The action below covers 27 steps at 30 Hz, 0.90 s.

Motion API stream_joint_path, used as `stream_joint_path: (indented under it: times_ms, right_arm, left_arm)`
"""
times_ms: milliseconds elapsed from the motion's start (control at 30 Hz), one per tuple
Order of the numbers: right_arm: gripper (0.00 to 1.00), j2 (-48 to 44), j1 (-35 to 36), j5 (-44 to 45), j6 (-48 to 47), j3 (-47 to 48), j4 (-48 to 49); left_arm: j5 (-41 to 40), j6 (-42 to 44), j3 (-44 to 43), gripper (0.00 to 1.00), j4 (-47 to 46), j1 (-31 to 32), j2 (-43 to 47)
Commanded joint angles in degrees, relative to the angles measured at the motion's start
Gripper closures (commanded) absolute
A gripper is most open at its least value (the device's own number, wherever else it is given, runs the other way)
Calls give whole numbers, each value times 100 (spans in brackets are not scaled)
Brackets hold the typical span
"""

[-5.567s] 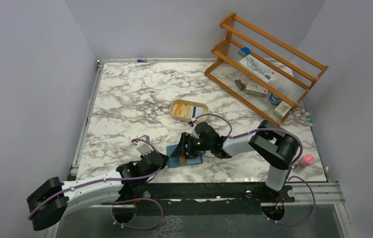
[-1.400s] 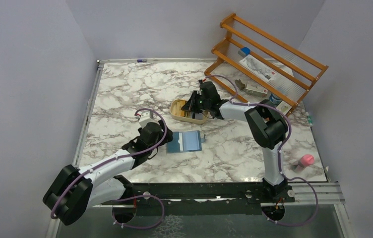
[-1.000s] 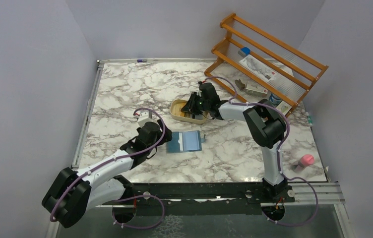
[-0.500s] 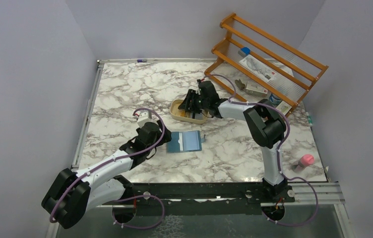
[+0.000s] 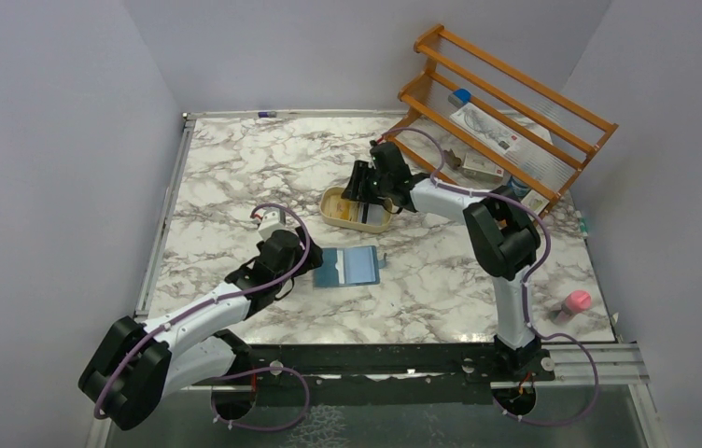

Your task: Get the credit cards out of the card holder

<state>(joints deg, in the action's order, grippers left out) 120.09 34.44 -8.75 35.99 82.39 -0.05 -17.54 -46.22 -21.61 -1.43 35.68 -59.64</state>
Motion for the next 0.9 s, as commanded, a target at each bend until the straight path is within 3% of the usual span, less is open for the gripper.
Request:
stream_joint_path:
  times_ms: [0,867]
  right_arm:
    - [45,-235,18,453,-282,162,-624]
    - [45,359,154,301,-233,409,-721]
  left_arm:
    - [110,34,25,24,-107,-26,-62]
    - [128,68,-29,24,-111,-26,-181]
